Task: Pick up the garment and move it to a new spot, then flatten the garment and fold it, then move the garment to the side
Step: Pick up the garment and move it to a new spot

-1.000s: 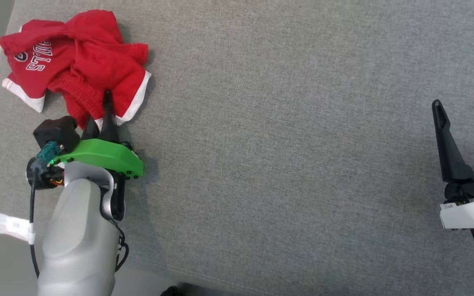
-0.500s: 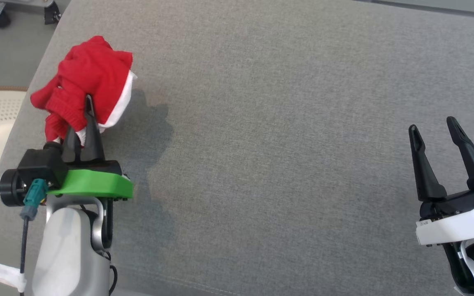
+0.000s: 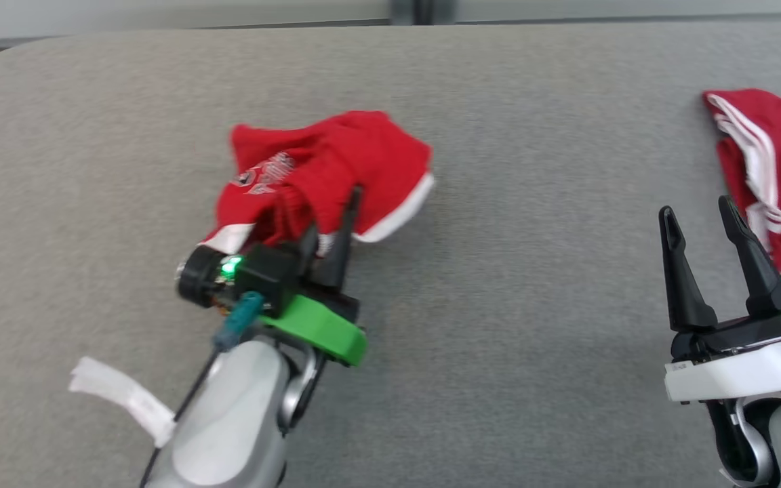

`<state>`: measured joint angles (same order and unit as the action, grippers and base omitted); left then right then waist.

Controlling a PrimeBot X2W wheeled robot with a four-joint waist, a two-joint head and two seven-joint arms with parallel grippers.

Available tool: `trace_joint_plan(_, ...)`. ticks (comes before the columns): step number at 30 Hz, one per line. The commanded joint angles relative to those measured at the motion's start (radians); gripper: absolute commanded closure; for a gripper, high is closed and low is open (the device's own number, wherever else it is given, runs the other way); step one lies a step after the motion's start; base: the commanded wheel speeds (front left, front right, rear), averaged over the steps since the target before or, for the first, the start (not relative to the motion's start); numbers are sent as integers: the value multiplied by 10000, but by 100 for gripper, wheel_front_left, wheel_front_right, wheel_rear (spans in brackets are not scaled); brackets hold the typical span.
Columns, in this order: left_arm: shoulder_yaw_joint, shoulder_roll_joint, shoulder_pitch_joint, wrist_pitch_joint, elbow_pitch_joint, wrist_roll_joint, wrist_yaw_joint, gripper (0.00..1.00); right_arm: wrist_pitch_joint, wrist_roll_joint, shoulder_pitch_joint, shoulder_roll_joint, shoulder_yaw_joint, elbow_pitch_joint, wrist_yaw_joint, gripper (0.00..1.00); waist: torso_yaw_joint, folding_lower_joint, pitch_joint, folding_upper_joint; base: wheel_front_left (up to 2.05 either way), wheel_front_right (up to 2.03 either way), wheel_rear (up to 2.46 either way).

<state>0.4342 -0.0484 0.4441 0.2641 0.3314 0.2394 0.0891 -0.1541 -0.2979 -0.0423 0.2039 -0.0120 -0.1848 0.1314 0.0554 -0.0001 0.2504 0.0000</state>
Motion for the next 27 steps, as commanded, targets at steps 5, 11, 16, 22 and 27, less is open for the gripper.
trace_joint_plan(5,1793,-60,814,-2,485,556,-180,100,-460,-200,-273,-337,-15,380,-16,0,-3127,1,1309,0,0,0,0)
trace_joint_plan(11,3014,-61,1303,-12,1362,934,-412,55,-779,-334,-437,-520,-114,759,-16,0,-3598,1,1695,0,0,0,0)
trace_joint_plan(16,3281,-62,1318,-5,1345,967,-618,0,-907,-315,-497,-521,-81,948,-16,0,-3320,1,1566,0,0,0,0)
trace_joint_plan(22,2787,-140,610,-4,390,745,-1018,0,-936,-219,-404,-333,-72,1011,-16,0,-2482,1,1063,0,0,0,0)
trace_joint_plan(27,2189,-411,-300,-4,-436,658,-1337,0,-779,-149,-218,-164,38,916,-16,0,-1666,1,620,0,0,0,0)
